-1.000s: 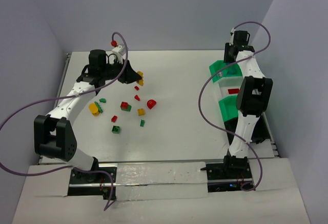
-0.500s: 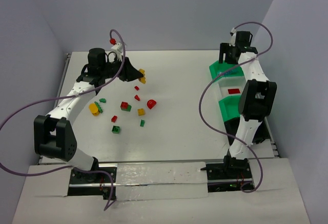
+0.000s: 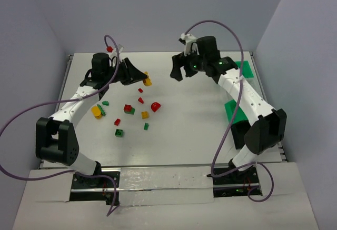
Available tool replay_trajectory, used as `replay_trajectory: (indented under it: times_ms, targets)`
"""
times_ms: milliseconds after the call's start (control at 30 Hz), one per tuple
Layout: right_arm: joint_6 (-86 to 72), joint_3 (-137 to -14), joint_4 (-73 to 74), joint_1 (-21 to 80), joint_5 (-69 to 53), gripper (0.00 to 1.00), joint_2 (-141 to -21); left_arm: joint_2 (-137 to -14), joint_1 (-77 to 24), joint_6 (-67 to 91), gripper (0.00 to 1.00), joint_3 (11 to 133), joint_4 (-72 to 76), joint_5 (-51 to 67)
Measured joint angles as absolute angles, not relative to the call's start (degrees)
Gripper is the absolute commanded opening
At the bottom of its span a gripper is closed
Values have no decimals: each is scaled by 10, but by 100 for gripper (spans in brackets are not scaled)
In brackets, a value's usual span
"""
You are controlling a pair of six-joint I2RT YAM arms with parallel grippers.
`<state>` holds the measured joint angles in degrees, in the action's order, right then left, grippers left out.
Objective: Sort the legos into containers by color
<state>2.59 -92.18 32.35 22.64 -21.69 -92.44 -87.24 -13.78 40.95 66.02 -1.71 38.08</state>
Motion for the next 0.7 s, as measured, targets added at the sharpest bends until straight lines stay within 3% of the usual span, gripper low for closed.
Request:
replay_trajectory:
  times_ms: [333, 700]
  targets:
    - [-37, -962, 336, 342, -193, 90, -979, -872, -140, 494, 0, 660, -46, 327]
    - [-72, -1040, 344, 381, -172, 81, -1045, -872, -161, 543, 0, 660, -42, 331]
